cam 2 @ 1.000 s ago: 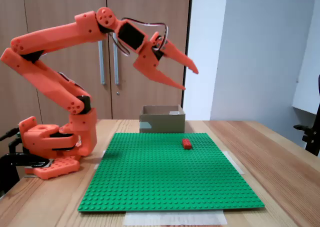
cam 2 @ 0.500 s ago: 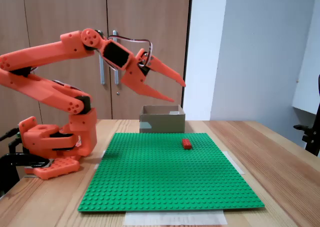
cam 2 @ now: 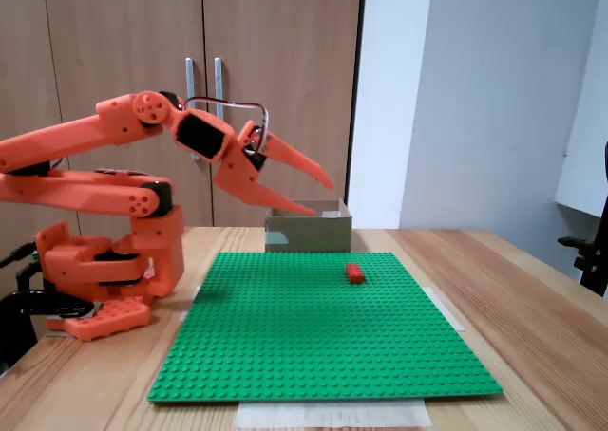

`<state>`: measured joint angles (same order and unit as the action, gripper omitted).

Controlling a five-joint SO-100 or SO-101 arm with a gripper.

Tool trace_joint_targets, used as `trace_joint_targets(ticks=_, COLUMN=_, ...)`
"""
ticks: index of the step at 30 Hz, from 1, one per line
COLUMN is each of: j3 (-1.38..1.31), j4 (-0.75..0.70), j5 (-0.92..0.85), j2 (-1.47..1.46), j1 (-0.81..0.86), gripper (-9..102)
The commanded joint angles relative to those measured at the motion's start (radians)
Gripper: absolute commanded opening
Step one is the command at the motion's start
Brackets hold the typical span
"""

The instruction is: Pick the yellow lego block and put it in the box.

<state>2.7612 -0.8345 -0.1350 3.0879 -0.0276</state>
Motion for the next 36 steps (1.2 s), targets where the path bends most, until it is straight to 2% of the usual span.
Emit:
trace_joint_targets(ticks=1, j3=0.015, j4=-0.028, j5=-0.009, j2=0.083, j1=0.000, gripper=17)
trace_joint_targets(ticks=6, j3=0.066, j4=-0.067, j5=0.012, j2=0.173, j1=0.003, gripper=15)
trace_joint_targets(ticks=21, j3=0.135, j4=-0.014, j5=0.064, j2=0.175, j1=0.009, gripper=9)
trace_joint_targets(ticks=31, j3=0.178, j4=0.000, j5=0.067, j2=0.175, j1=0.017, gripper=-1)
trace_joint_targets(ticks=36, j3=0.176, j4=-0.003, j5=0.077, j2=0.175, j1=0.025, gripper=-1)
